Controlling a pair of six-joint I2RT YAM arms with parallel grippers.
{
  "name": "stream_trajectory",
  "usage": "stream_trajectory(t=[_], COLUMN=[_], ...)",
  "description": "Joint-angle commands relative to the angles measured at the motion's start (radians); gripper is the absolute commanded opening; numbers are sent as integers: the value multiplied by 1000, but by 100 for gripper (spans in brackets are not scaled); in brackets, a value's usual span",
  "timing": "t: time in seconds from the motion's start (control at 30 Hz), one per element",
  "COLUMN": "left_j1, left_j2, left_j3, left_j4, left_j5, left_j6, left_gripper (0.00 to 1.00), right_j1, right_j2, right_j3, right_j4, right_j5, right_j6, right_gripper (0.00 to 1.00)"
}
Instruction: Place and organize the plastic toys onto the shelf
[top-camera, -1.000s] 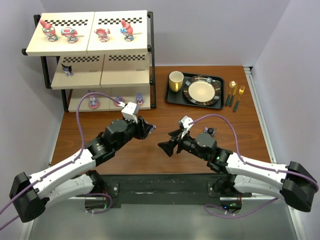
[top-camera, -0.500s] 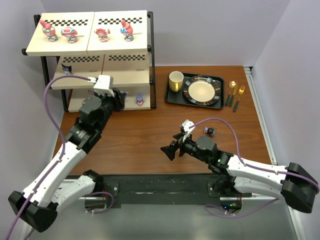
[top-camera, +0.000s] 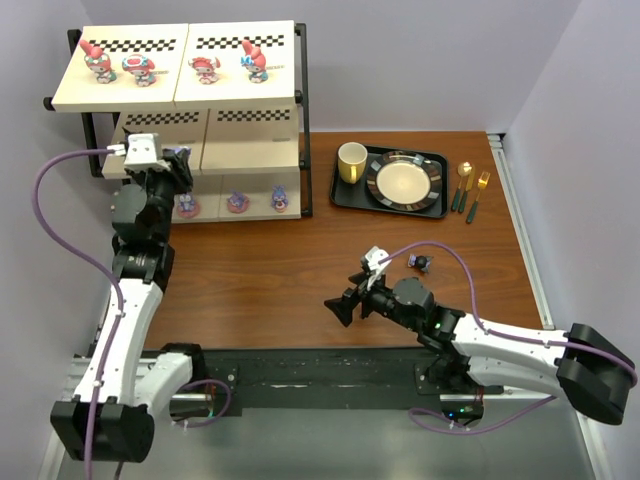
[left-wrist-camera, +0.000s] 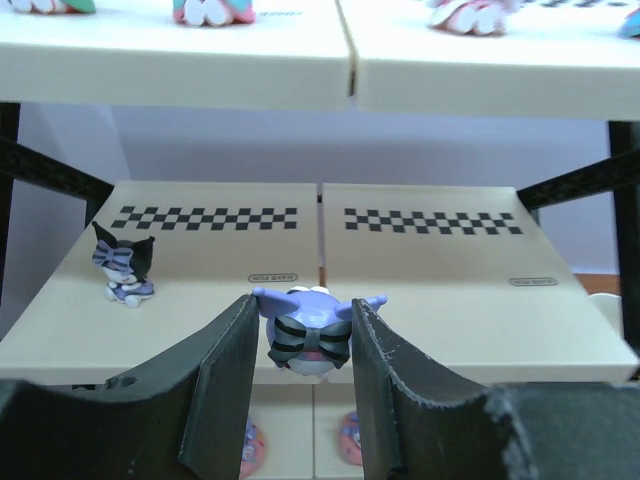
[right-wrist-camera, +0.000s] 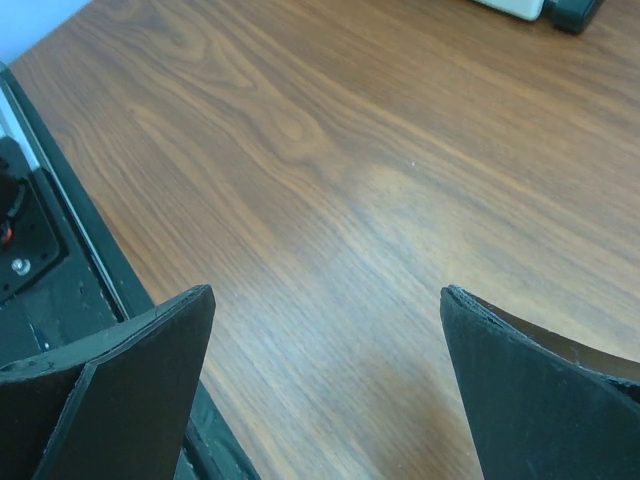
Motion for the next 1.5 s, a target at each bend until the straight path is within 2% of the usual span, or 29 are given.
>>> stream_trajectory(t=[0.0, 0.17, 0.37, 0.7, 1.07, 1.47], left_j1=[104, 224, 287, 293, 293, 292], left_j2=[51, 140, 229, 345, 430, 495], left_j3=[-48, -74, -91, -55, -45, -22], left_j4=[233, 359, 477, 541, 607, 623], left_j5=[150, 273, 373, 411, 382, 385], left_j6=[37, -45, -108, -135, -182, -168], left_gripper=[0, 0, 0, 0, 0, 11], right_j1=[4, 2, 2, 4, 1, 1], right_j2=[-12, -34, -41, -17, 12, 28], right_j3=[-27, -44, -62, -62, -58, -53], right_j4=[84, 90, 105, 117, 127, 131], right_j5=[7, 5, 16, 20, 16, 20], right_j6=[-22, -24, -25, -30, -30, -28], right_gripper=[99, 98, 99, 98, 98, 98])
